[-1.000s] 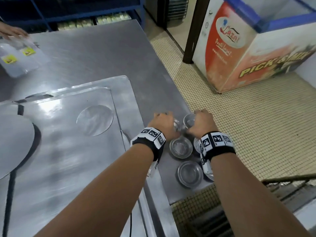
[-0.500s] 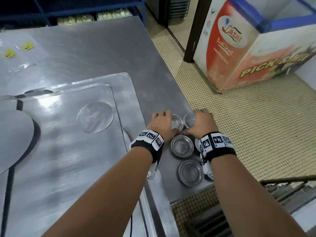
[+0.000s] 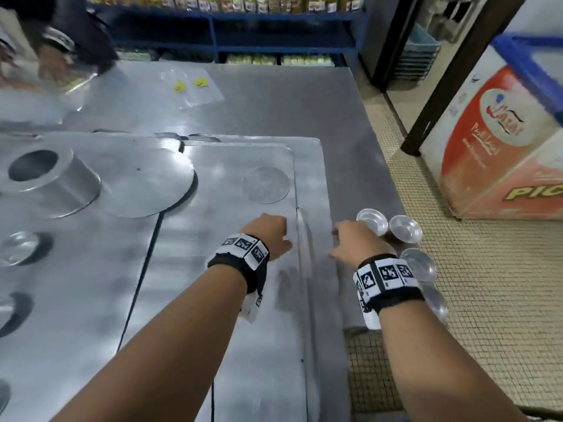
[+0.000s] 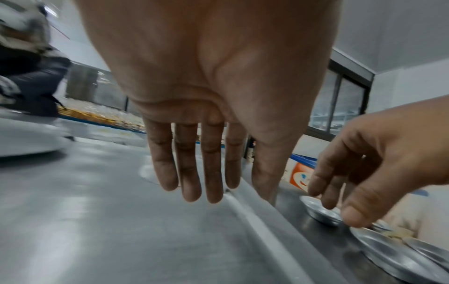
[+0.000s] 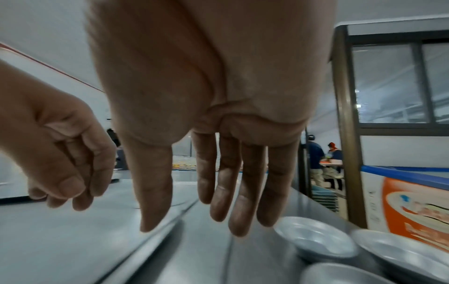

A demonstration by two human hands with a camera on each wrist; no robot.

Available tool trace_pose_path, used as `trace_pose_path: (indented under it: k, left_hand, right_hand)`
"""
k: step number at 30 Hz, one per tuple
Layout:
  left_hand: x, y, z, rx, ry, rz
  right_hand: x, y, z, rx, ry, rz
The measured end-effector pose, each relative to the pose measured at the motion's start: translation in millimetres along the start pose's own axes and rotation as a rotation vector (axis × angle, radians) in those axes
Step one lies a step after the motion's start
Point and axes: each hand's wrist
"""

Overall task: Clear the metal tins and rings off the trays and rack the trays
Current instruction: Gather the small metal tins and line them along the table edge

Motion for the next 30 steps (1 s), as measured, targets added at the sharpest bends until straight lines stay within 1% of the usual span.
trace_pose_path:
  k: [2,10,15,19,21,24,27,30]
  left_hand:
    - [22.0,-40.0,7.6,0.012,0.015,0.061]
    - [121.6,-228.8,19.8,0.077,0.054,0.349]
    - [181.7,-339.9,13.1,0.062,0.088,0.507]
    - [222.3,-412.8,7.0,0.126,0.105,0.638]
    - [239.0,-439.4,4.1,0.142,0.123,0.695]
    - [257.9,-465.0,-2.4,0.197,0.104,0.712]
    - [266.9,-473.0,-11.9,0.203,0.076,0.699]
    - [269.4,-470.7,-25.7,0.239,0.079,0.675]
  right_hand:
    - [3.9,-37.1,-8.7,0.048,-0.039,0.062]
    - [20.7,-209.4,-58.0,0.06,-0.149,0.271]
    - [27.8,-316.1,-98.2,0.085,-0.247,0.449]
    - [32.8,-392.5,-131.3,0.132,-0.273,0.604]
    - [32.2,-423.3,-148.0,0.132,-0.275,0.657]
    - [25.3,-463.5,-168.0,0.148,-0.264,0.706]
    - [12.0,-497.5,-183.7,0.198,-0.219,0.759]
    - [-2.0,-525.1,-195.0,0.22,-0.176,0.782]
Point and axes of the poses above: each hand's wrist, its own x-axis away from the middle knuckle, its own z-axis out of the back of the hand, y = z × x, and after that the axes turned 14 degrees about z, right-handed
